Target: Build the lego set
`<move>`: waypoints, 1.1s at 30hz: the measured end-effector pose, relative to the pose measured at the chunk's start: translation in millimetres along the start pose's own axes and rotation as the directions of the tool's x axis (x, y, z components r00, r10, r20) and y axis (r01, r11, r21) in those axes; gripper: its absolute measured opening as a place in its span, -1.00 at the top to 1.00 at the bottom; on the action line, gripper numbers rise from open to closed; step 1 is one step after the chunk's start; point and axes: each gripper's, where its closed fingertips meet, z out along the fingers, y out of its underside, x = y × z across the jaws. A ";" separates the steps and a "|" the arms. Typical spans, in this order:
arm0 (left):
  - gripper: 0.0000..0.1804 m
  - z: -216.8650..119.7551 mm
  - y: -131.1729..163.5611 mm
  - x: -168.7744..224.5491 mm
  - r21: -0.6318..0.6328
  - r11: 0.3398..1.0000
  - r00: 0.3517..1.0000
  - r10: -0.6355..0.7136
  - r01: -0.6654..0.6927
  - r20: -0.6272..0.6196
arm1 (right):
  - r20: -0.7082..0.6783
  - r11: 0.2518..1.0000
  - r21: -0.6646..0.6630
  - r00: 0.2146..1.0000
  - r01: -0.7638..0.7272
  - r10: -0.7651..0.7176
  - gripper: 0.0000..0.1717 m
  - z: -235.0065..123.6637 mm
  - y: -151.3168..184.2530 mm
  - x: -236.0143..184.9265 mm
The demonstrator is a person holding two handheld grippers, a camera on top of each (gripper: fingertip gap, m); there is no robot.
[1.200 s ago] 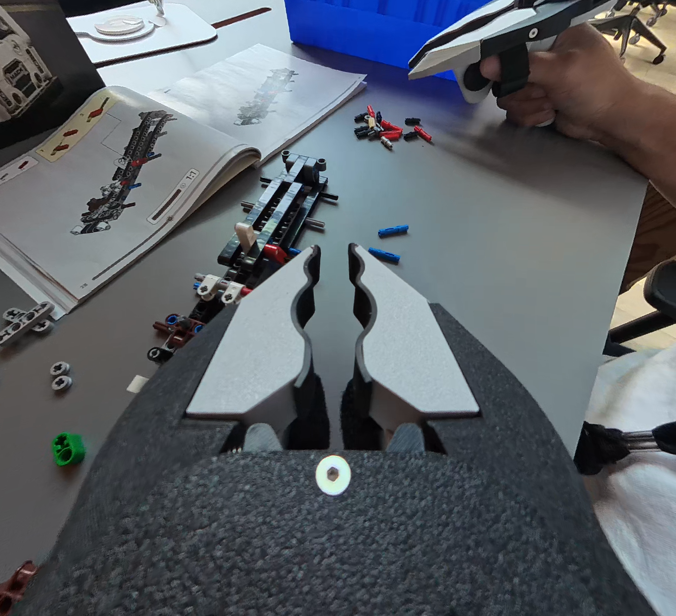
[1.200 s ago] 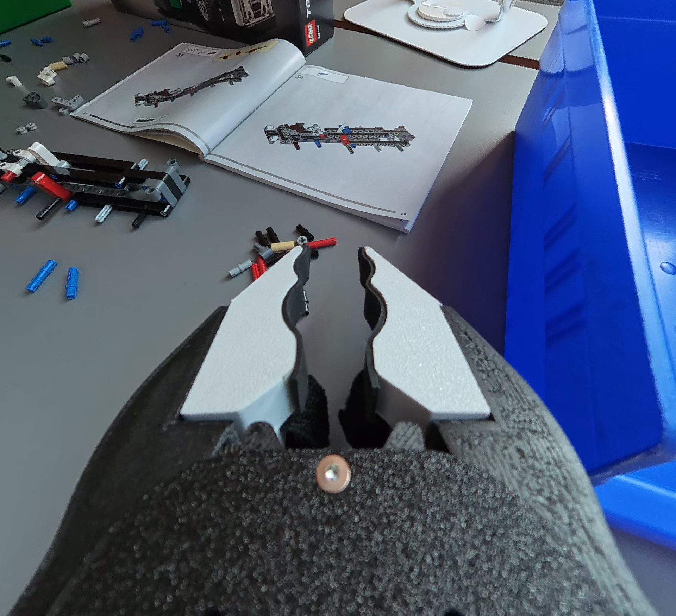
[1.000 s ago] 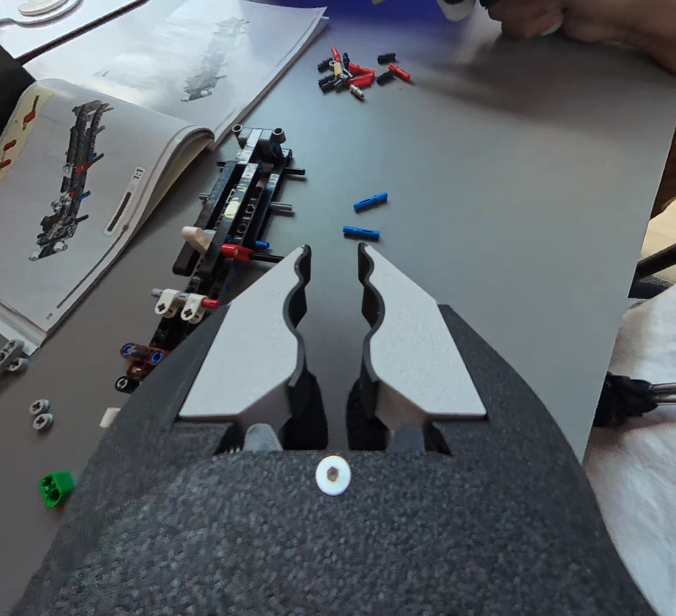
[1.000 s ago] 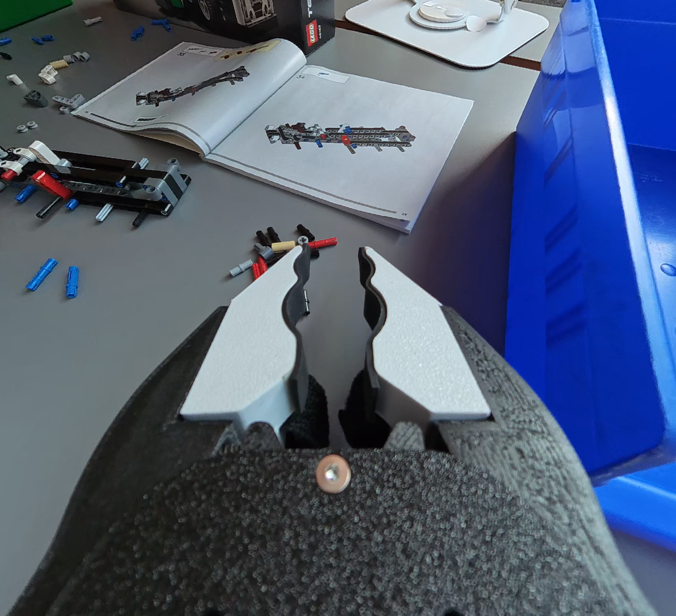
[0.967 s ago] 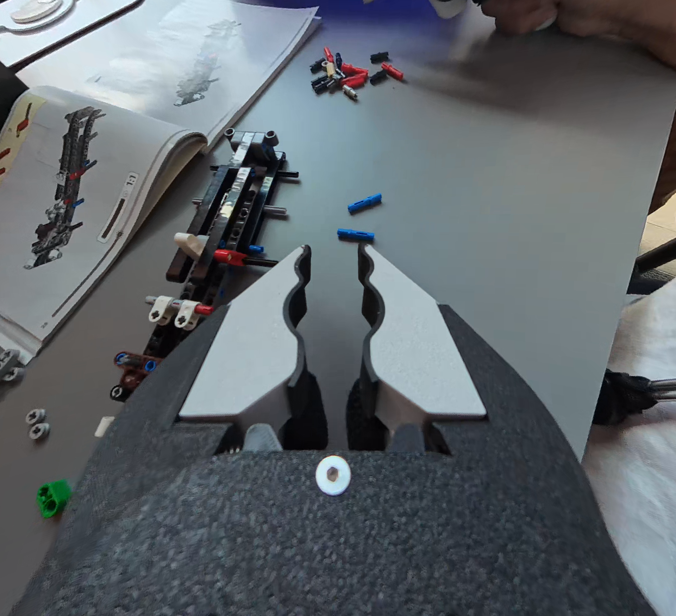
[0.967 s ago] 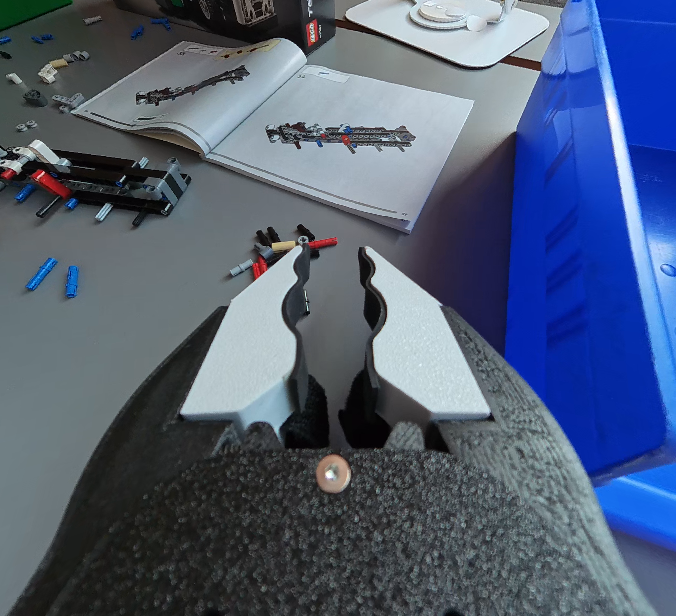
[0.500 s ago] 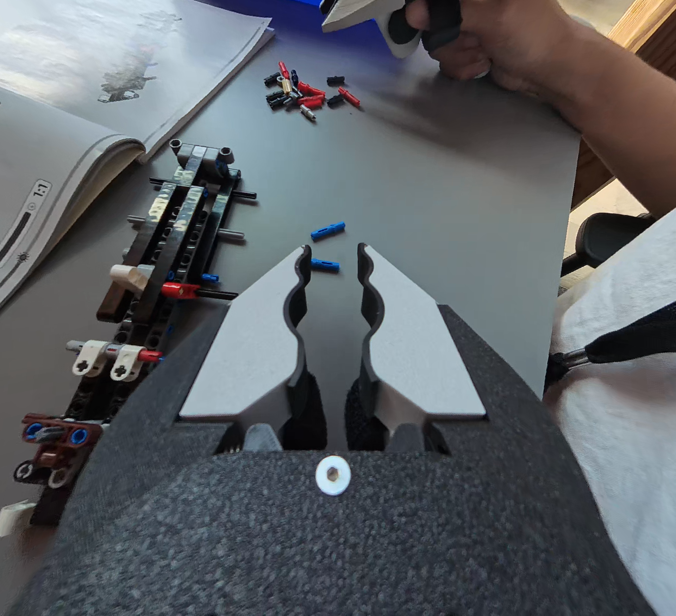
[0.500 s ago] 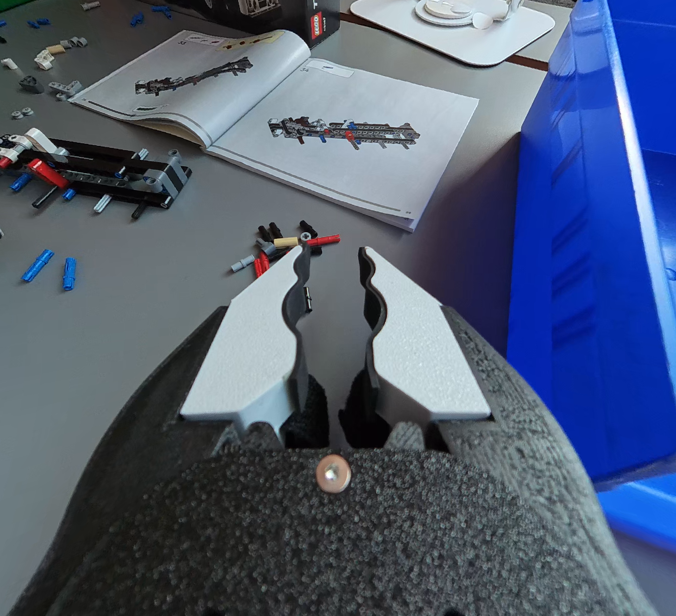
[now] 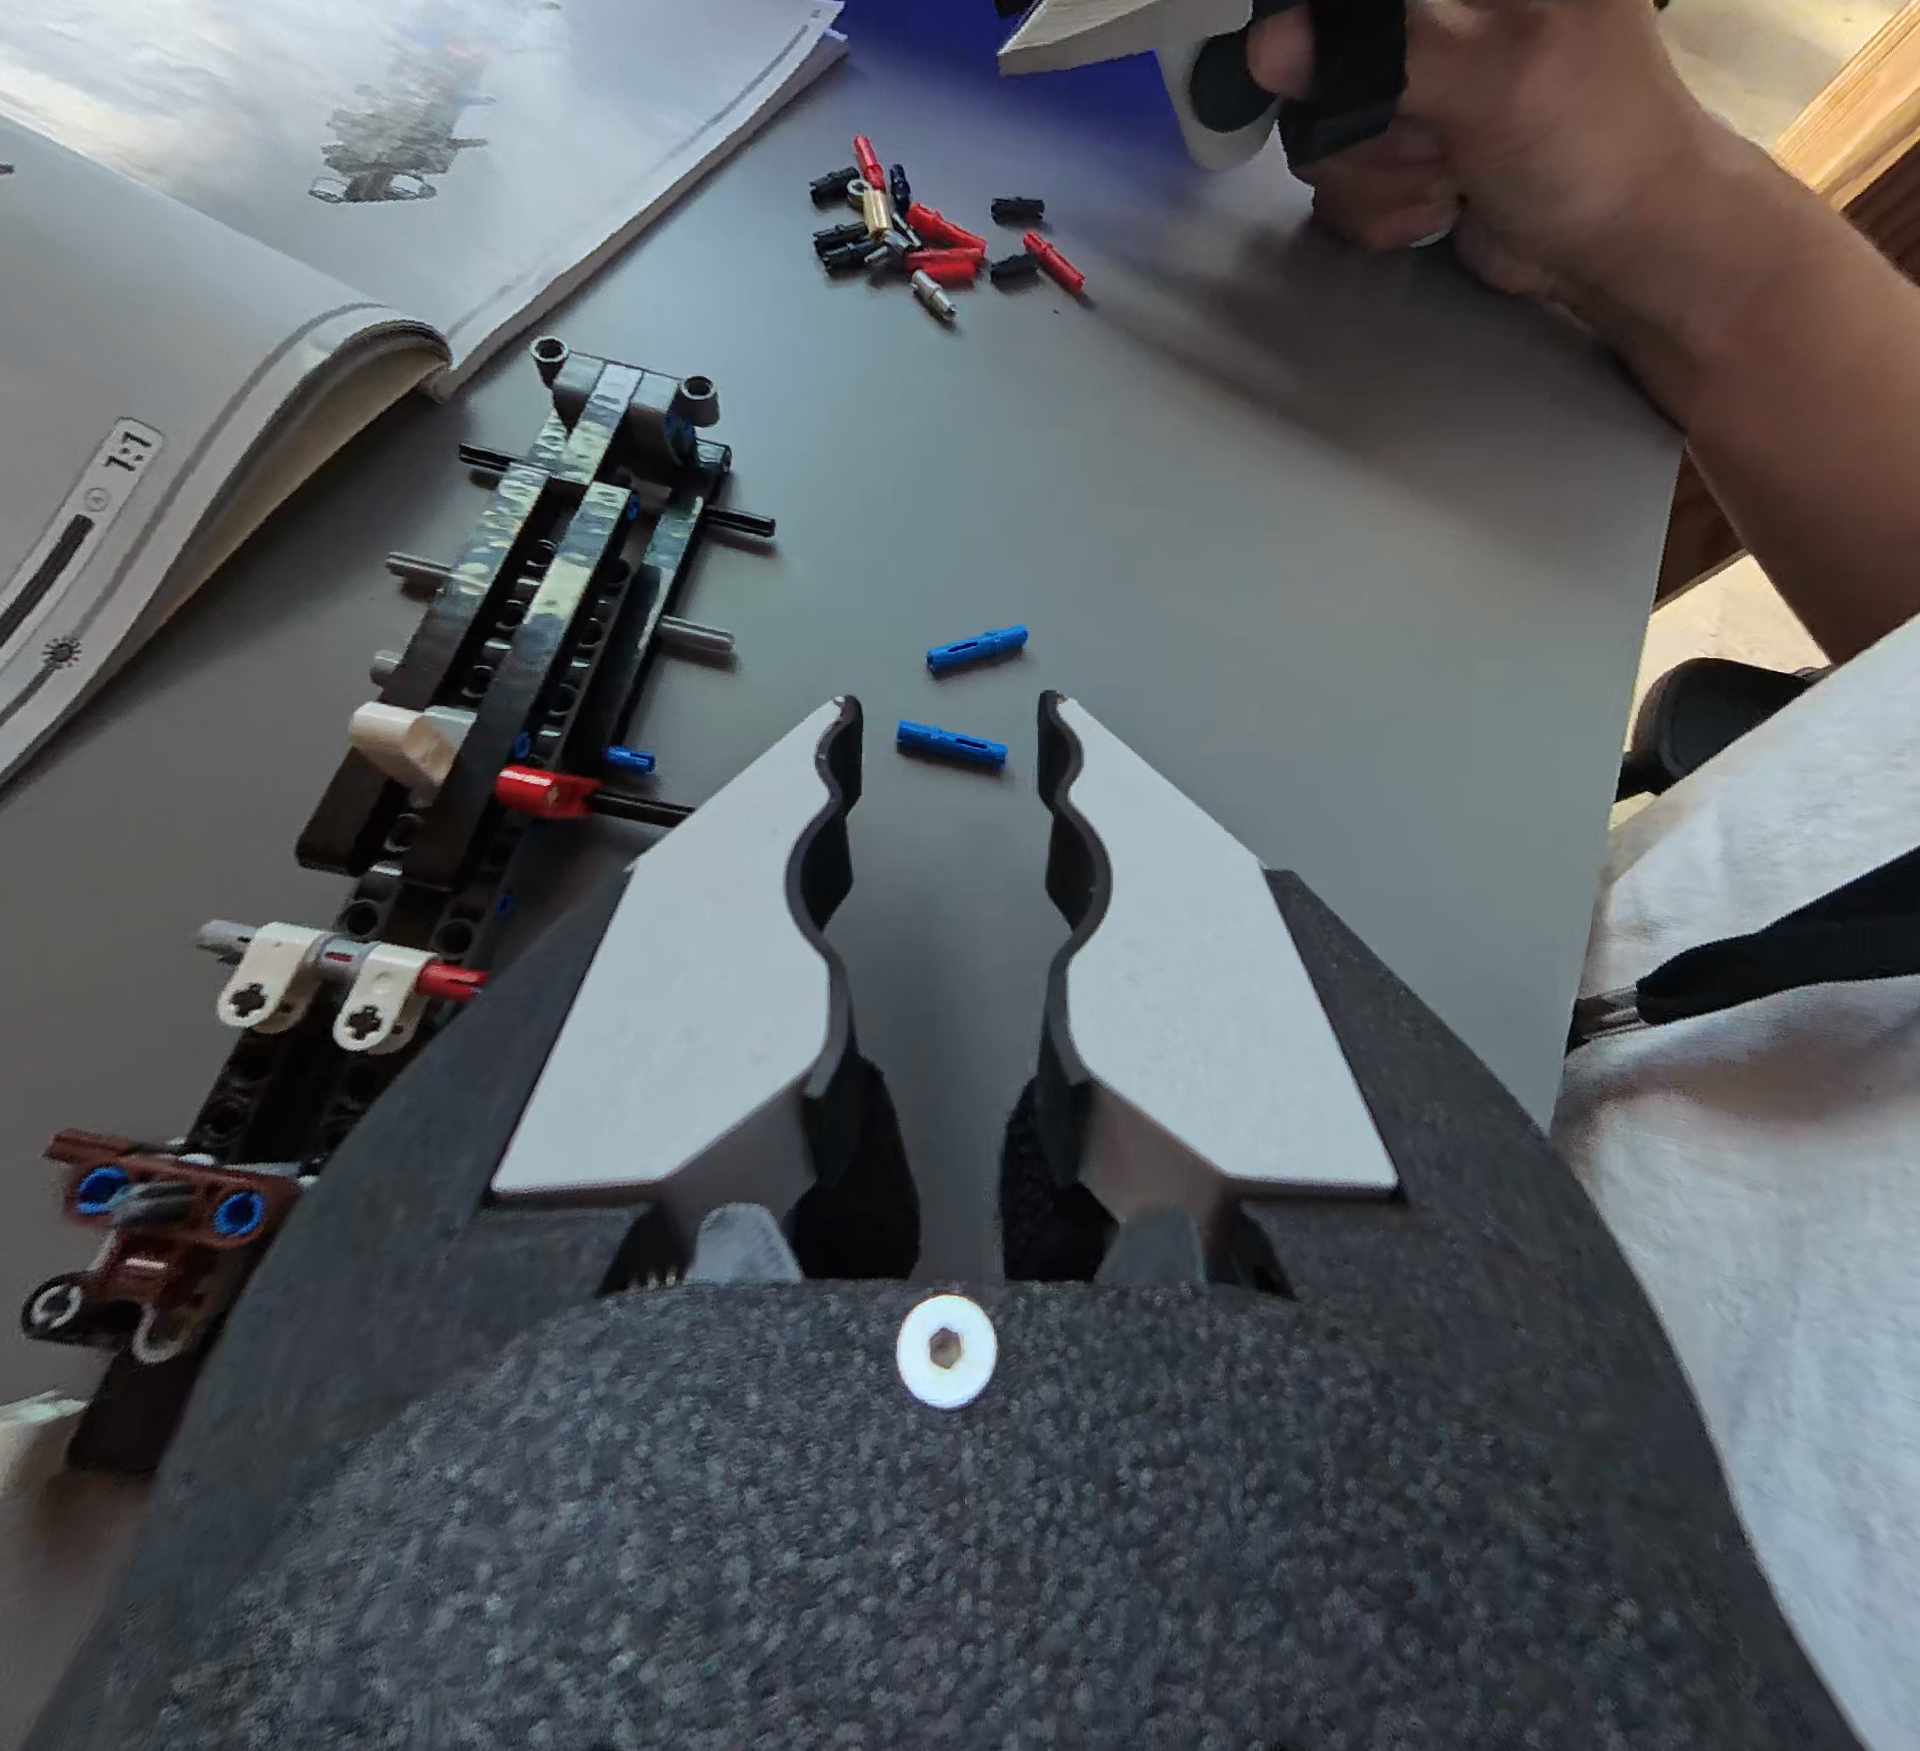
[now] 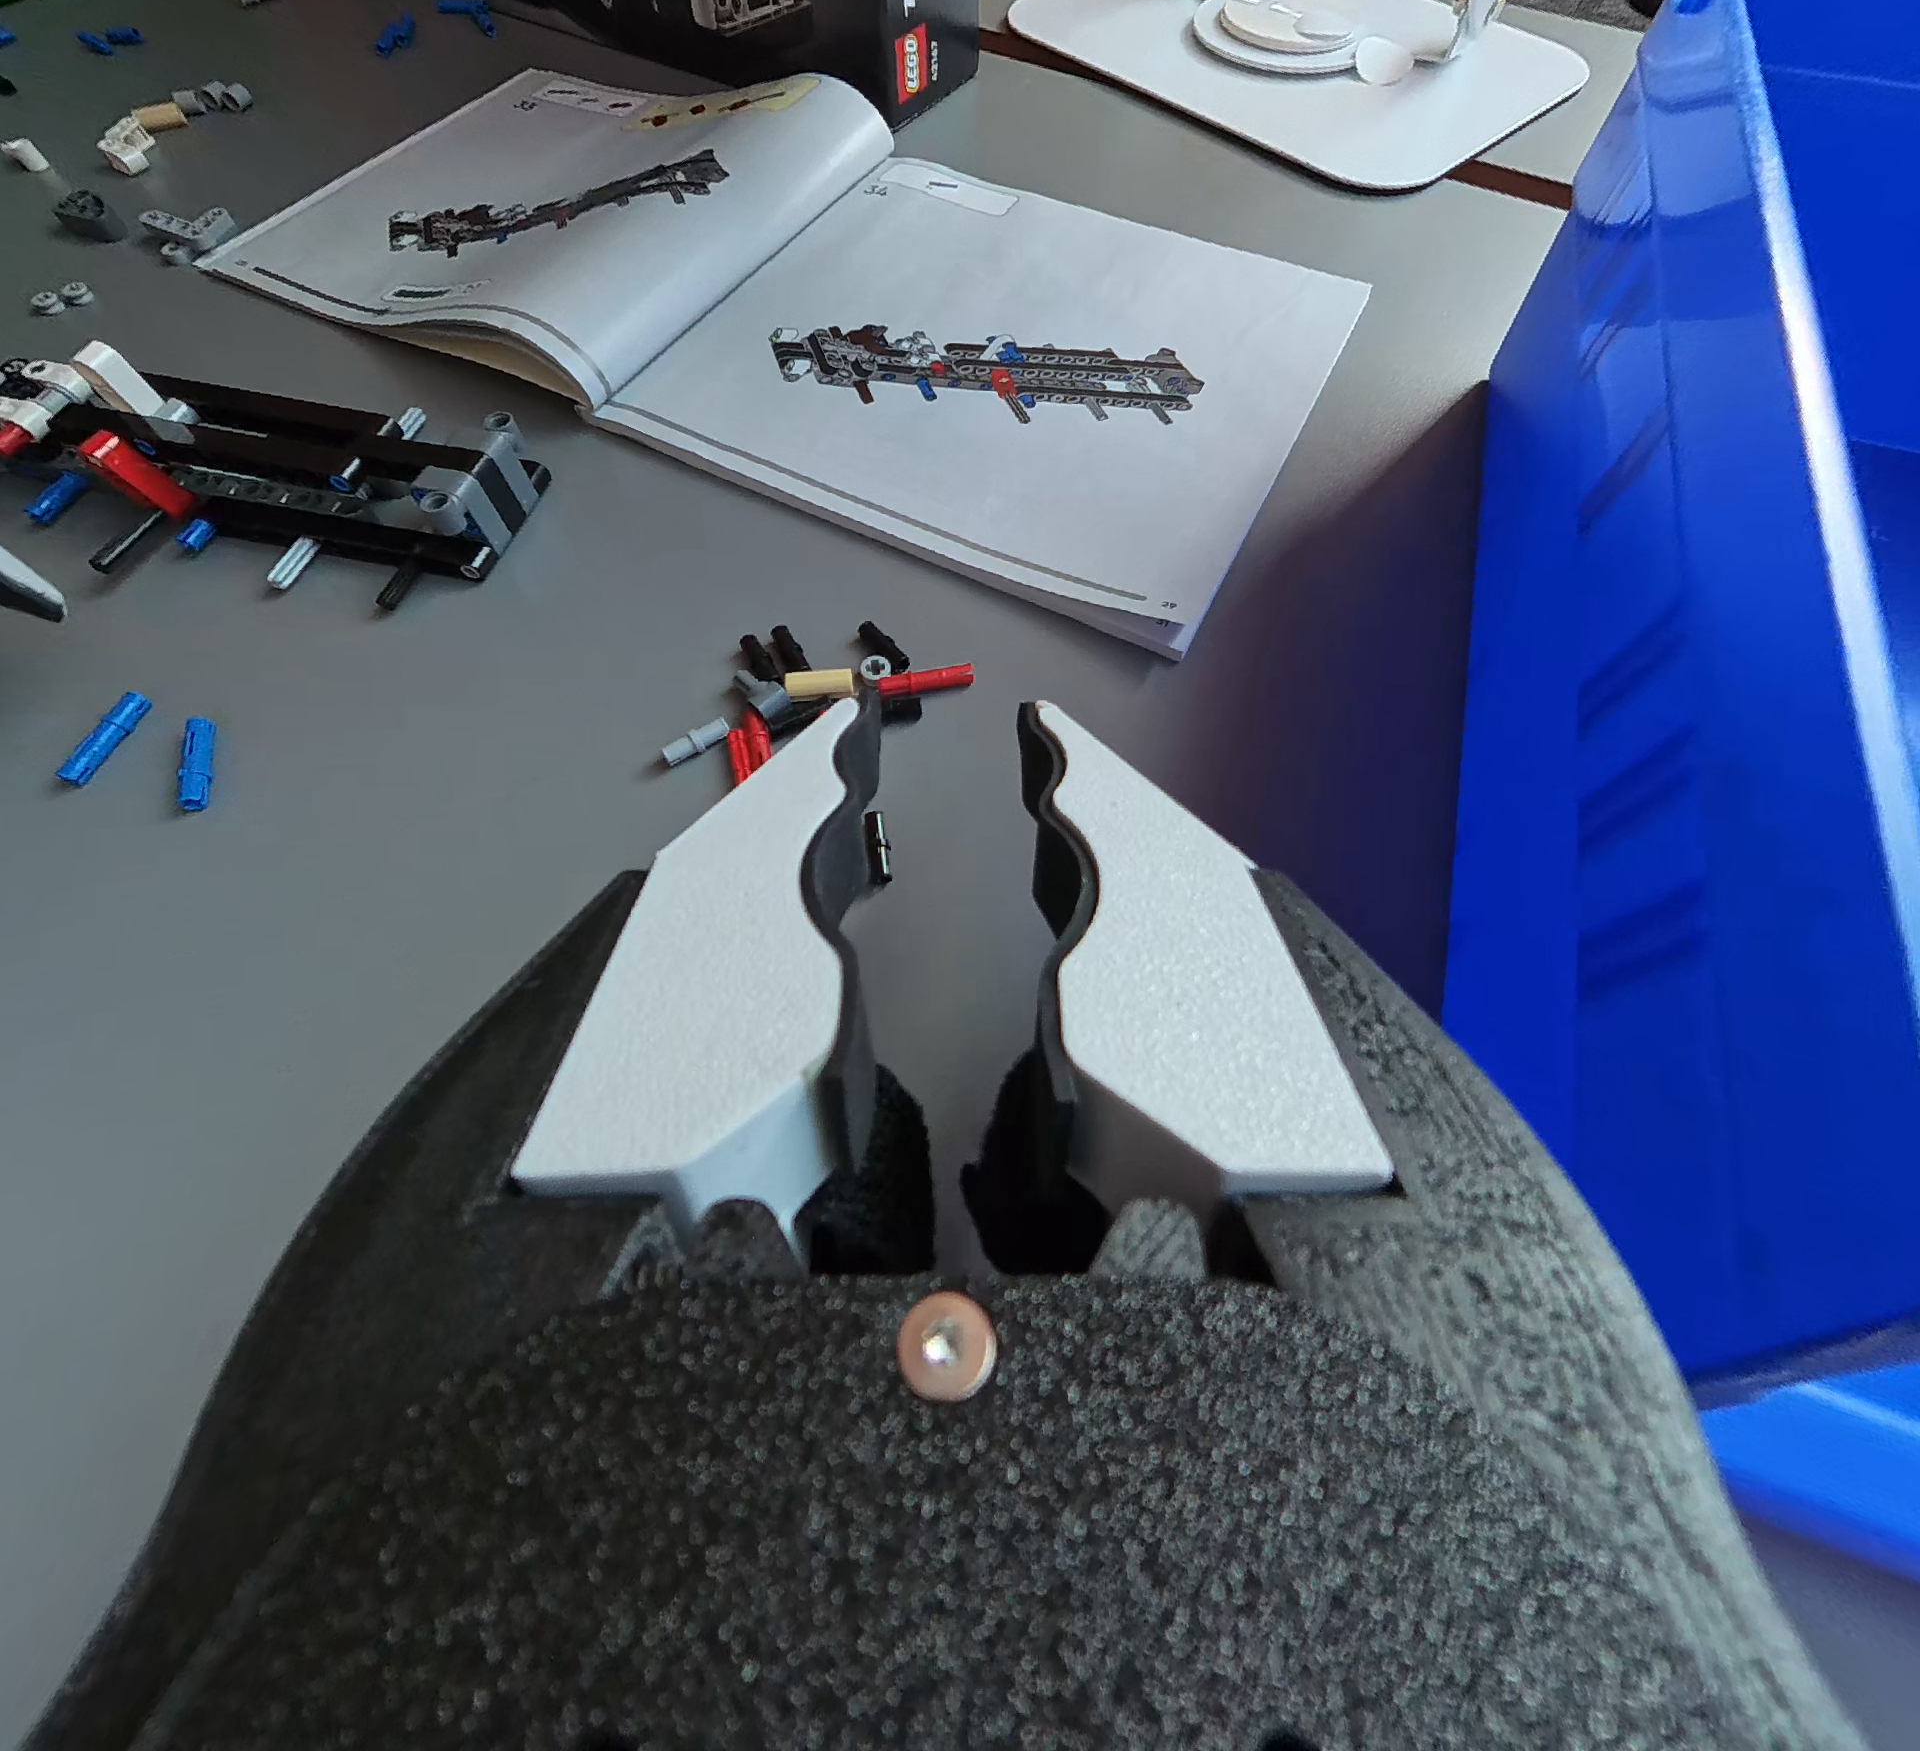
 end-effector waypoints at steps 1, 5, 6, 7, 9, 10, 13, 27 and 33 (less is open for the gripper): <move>0.54 0.4 1.0 2.1 -0.009 1.000 0.999 -0.012 0.012 -0.030 | -0.001 1.000 -0.001 1.000 0.002 -0.002 0.70 0.1 0.2 -0.1; 0.50 0.6 1.9 8.4 -0.027 0.999 0.994 0.020 -0.023 -0.108 | -0.006 1.000 -0.005 1.000 0.015 -0.015 0.70 0.4 0.6 -0.9; 0.50 2.1 3.1 8.5 -0.040 0.998 0.993 0.053 -0.058 -0.107 | -0.007 1.000 -0.005 1.000 0.018 -0.018 0.70 0.4 0.6 -1.0; 0.50 4.3 5.7 8.7 -0.061 0.994 0.991 0.087 -0.094 -0.104 | -0.008 1.000 -0.006 1.000 0.019 -0.019 0.70 0.5 0.6 -1.1; 0.53 8.9 10.8 11.0 -0.104 0.984 0.985 0.132 -0.143 -0.112 | -0.007 1.000 -0.007 1.000 0.016 -0.016 0.70 0.6 0.7 -1.0; 0.54 10.7 13.0 11.3 -0.122 0.980 0.983 0.143 -0.156 -0.112 | -0.006 1.000 -0.005 1.000 0.013 -0.013 0.70 0.4 0.5 -0.7; 0.55 13.6 14.7 6.9 -0.147 0.975 0.984 0.153 -0.164 -0.087 | -0.004 1.000 -0.001 1.000 0.007 -0.007 0.70 0.1 0.1 -0.5; 0.76 14.9 14.1 3.8 -0.143 0.971 0.981 0.186 -0.191 -0.050 | -0.011 0.999 -0.011 0.999 0.033 -0.033 0.70 1.1 1.3 -2.4; 0.76 -6.1 -25.1 15.0 0.076 0.993 0.988 0.095 -0.086 -0.125 | 0.033 0.971 0.082 0.973 0.225 -0.229 0.71 0.6 -11.3 -38.8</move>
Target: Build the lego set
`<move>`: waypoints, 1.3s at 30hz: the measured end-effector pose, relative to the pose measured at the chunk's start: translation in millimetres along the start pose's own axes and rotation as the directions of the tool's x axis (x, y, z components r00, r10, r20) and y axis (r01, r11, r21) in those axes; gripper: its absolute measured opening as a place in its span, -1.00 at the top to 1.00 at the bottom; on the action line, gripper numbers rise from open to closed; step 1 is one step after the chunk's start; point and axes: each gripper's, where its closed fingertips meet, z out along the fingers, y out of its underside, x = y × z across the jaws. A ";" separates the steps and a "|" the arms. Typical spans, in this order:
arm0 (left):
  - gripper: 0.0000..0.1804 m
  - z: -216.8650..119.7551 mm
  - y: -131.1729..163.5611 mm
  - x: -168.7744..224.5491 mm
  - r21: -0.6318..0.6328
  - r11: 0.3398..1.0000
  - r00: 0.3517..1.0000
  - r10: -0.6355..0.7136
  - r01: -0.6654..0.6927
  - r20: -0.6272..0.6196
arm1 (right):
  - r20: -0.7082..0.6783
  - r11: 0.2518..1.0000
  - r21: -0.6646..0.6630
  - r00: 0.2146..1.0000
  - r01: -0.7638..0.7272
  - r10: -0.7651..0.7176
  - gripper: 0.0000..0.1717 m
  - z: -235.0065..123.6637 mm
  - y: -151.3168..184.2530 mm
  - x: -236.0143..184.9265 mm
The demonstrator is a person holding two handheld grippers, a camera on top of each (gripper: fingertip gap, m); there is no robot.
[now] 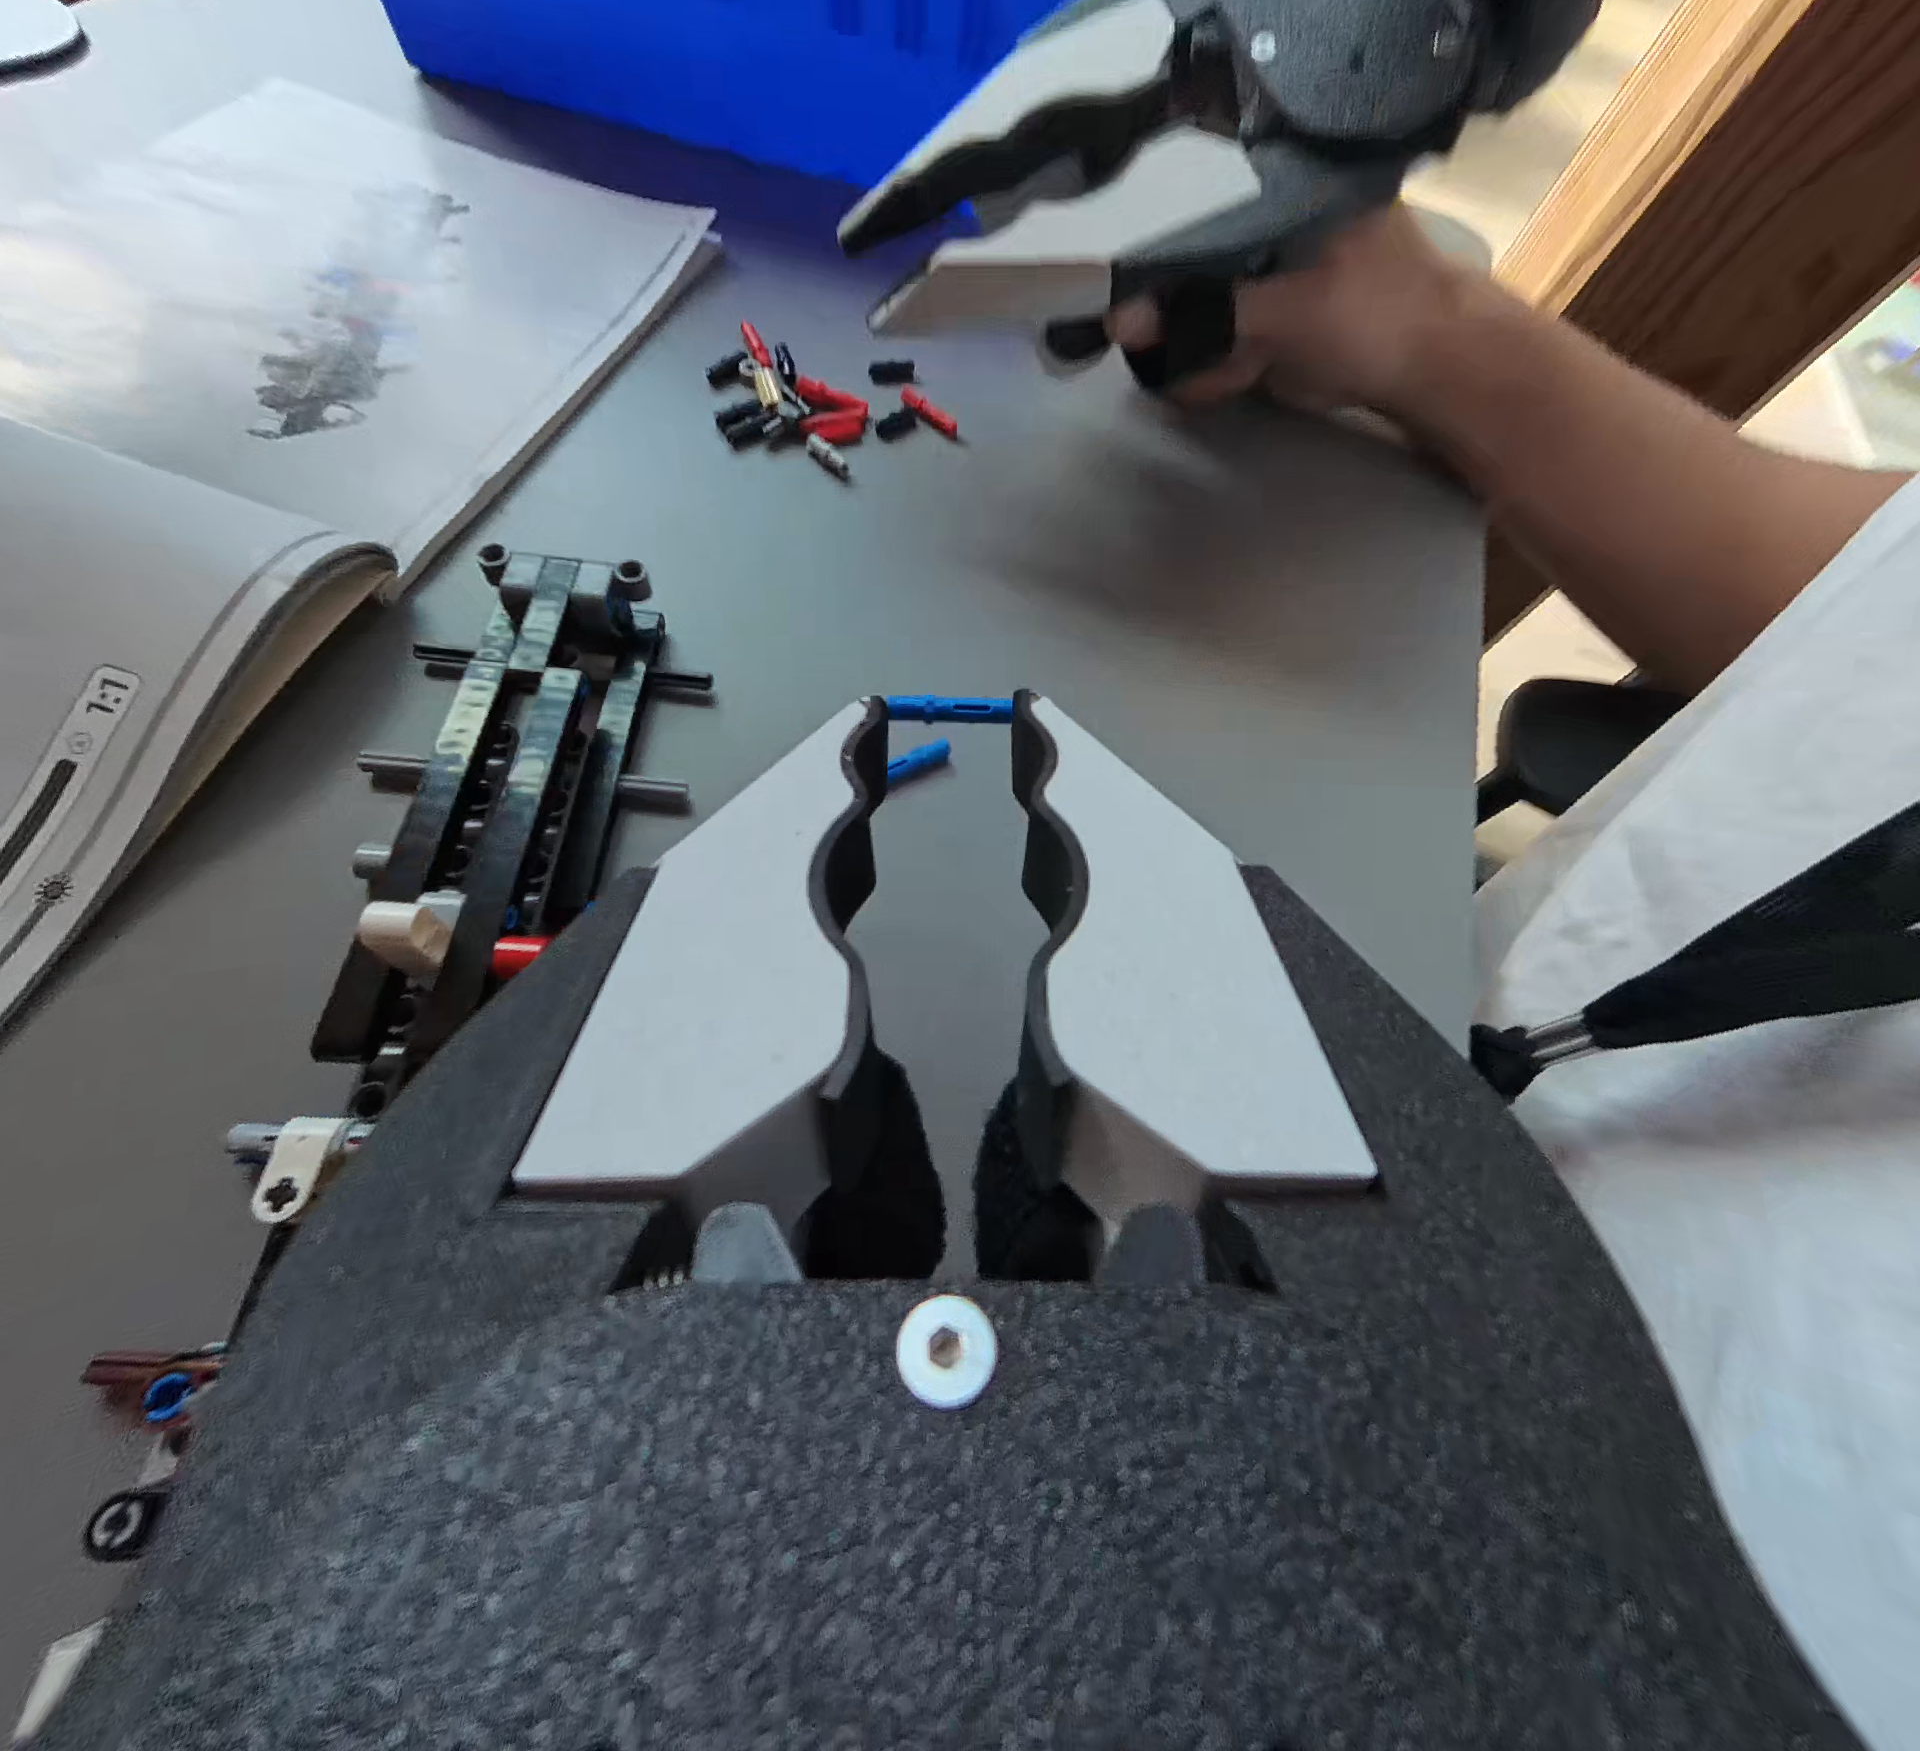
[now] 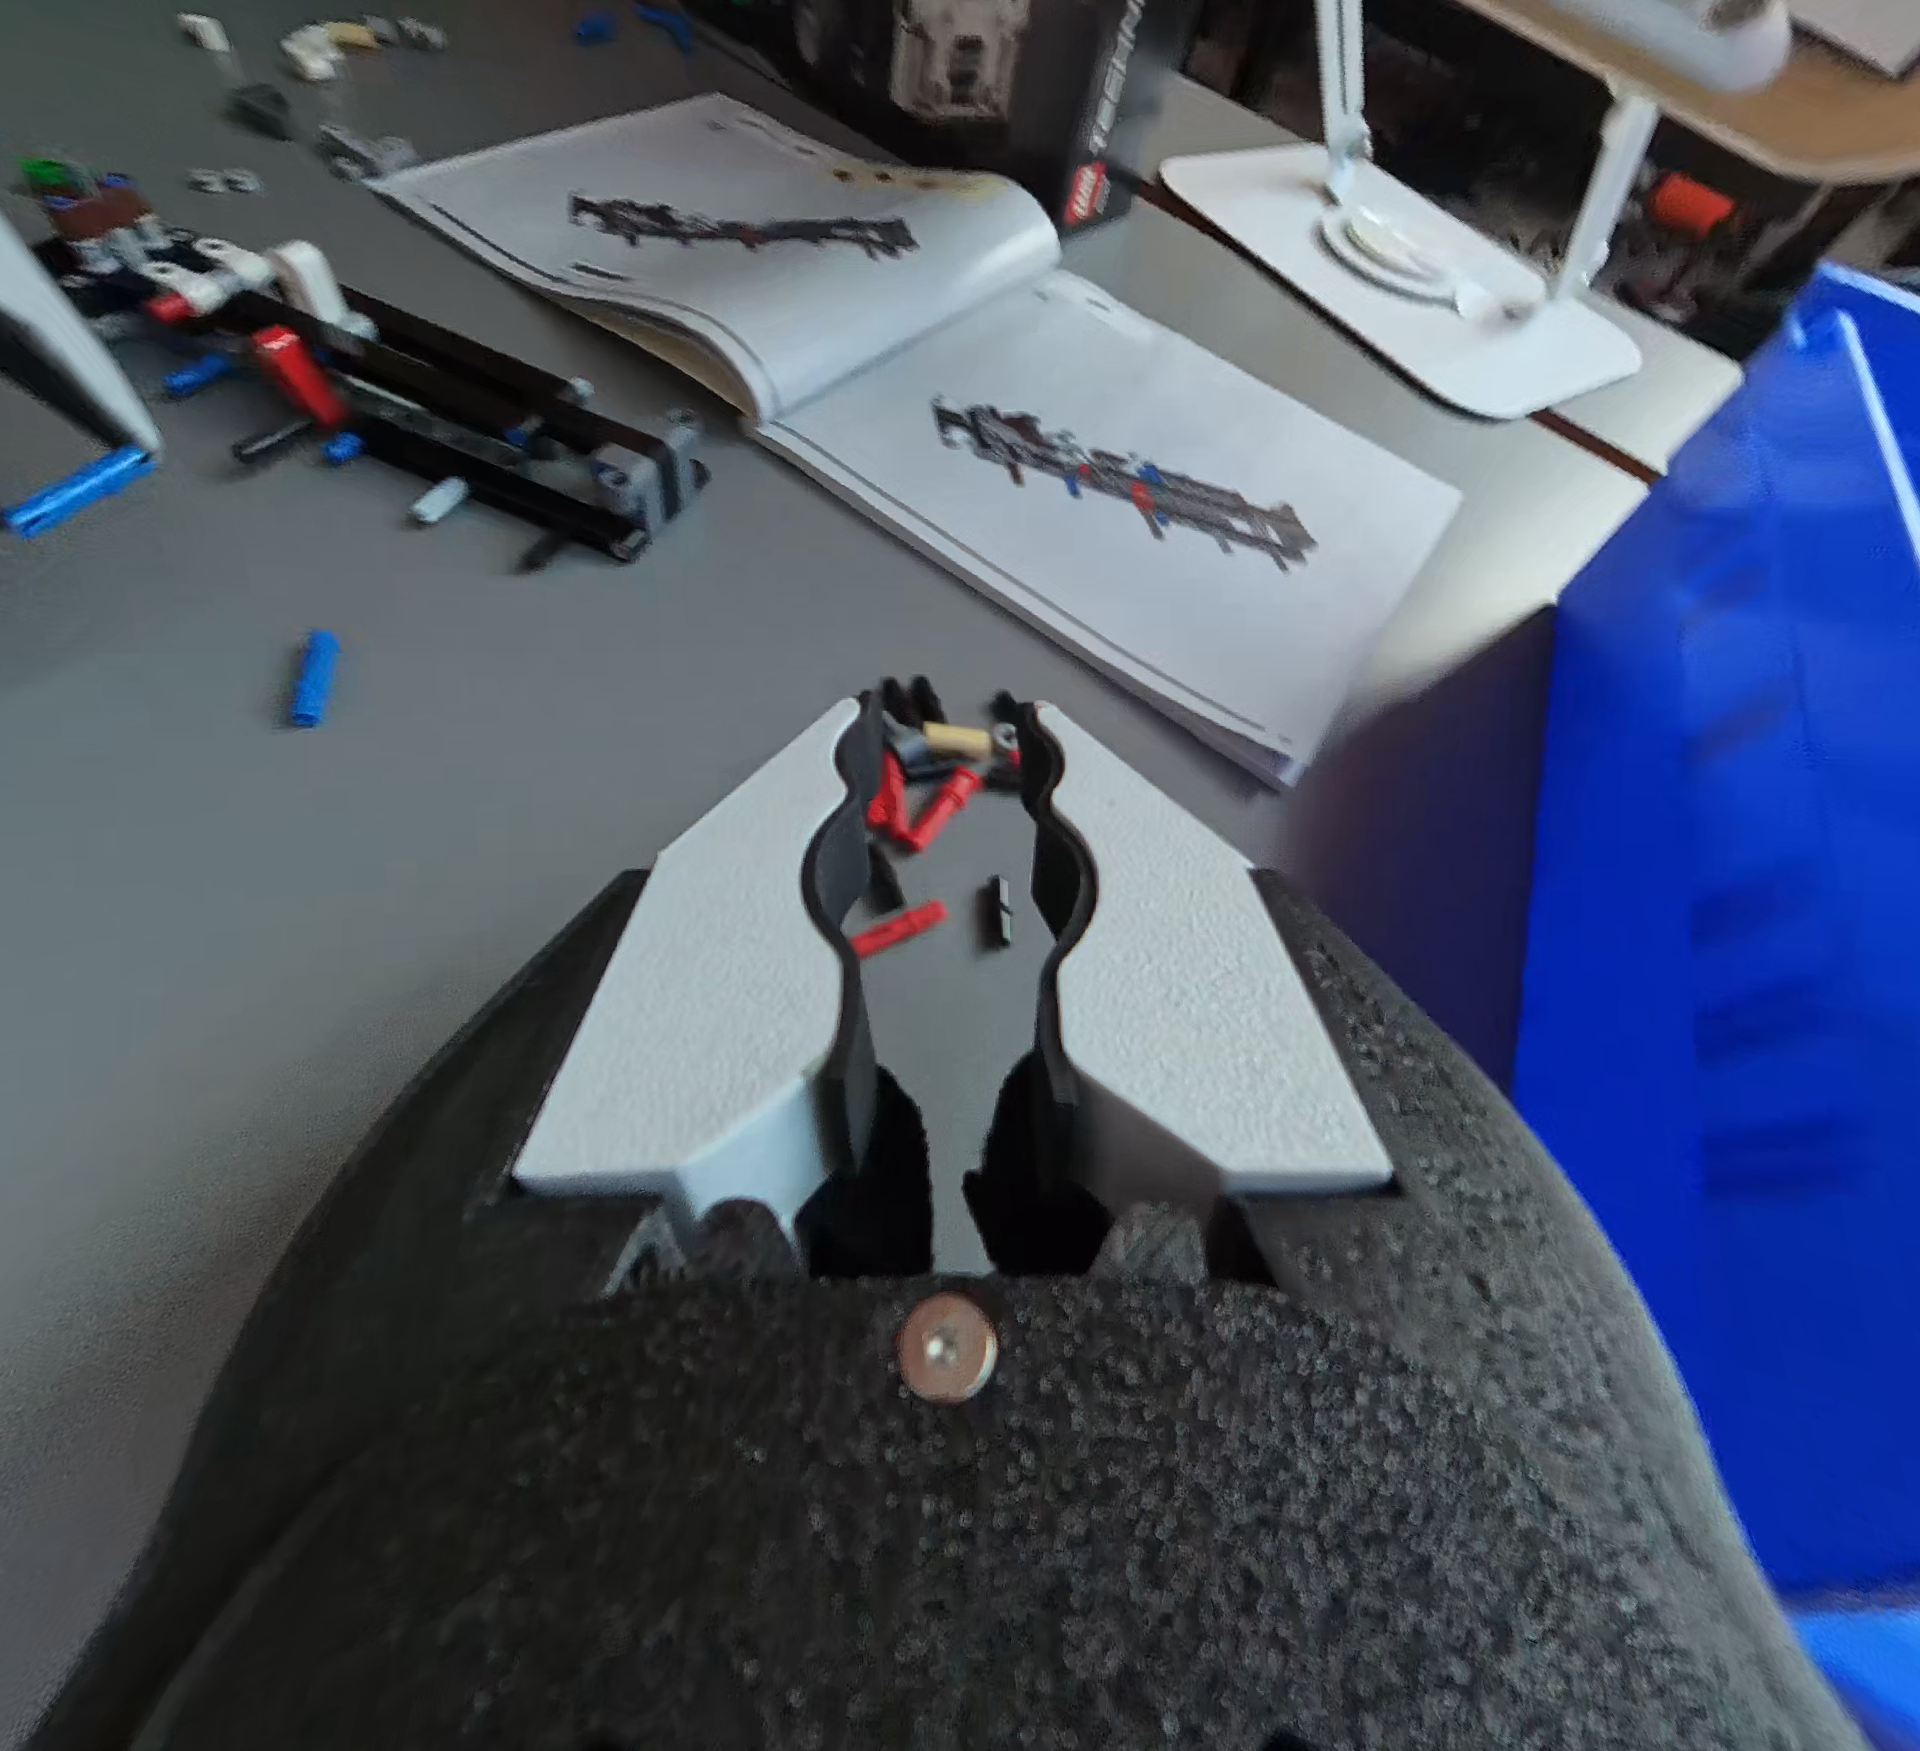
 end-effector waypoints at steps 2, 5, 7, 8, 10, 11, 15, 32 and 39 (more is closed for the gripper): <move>0.76 -10.3 -17.3 -2.5 0.082 0.994 0.997 -0.070 0.071 -0.017 | 0.083 0.996 0.059 0.994 0.063 -0.068 0.70 4.1 -17.4 -35.5; 0.75 -24.2 -32.3 -12.4 0.149 0.980 0.990 -0.138 0.133 0.026 | 0.234 0.985 0.139 0.962 0.106 -0.137 0.63 5.9 -41.4 -90.4; 0.75 -29.6 -35.7 -16.3 0.166 0.970 0.982 -0.185 0.175 0.045 | 0.268 0.970 0.198 0.944 0.142 -0.193 0.62 5.6 -54.5 -115.1; 0.75 -31.1 -35.1 -19.4 0.168 0.965 0.975 -0.215 0.203 0.061 | 0.266 0.961 0.225 0.939 0.160 -0.219 0.62 6.1 -59.3 -123.6; 0.76 -31.3 -32.9 -21.6 0.175 0.948 0.958 -0.280 0.266 0.060 | 0.288 0.954 0.240 0.925 0.180 -0.247 0.62 9.1 -60.7 -138.3; 0.75 -30.7 -32.6 -20.7 0.185 0.936 0.950 -0.311 0.298 0.042 | 0.315 0.958 0.222 0.916 0.182 -0.248 0.62 11.6 -57.9 -144.3; 0.75 -24.8 -29.0 -18.9 0.207 0.894 0.915 -0.402 0.397 -0.022 | 0.315 0.959 0.205 0.914 0.196 -0.254 0.59 16.2 -55.7 -148.1; 0.76 -25.4 -23.2 -1.3 0.202 0.882 0.905 -0.414 0.426 -0.099 | -0.028 0.755 0.356 0.814 0.551 -0.581 0.87 1.5 -76.4 -158.2; 0.76 -28.1 -18.5 11.1 0.184 0.881 0.898 -0.414 0.437 -0.151 | -0.017 0.713 0.375 0.774 0.592 -0.633 0.96 0.0 -74.6 -169.4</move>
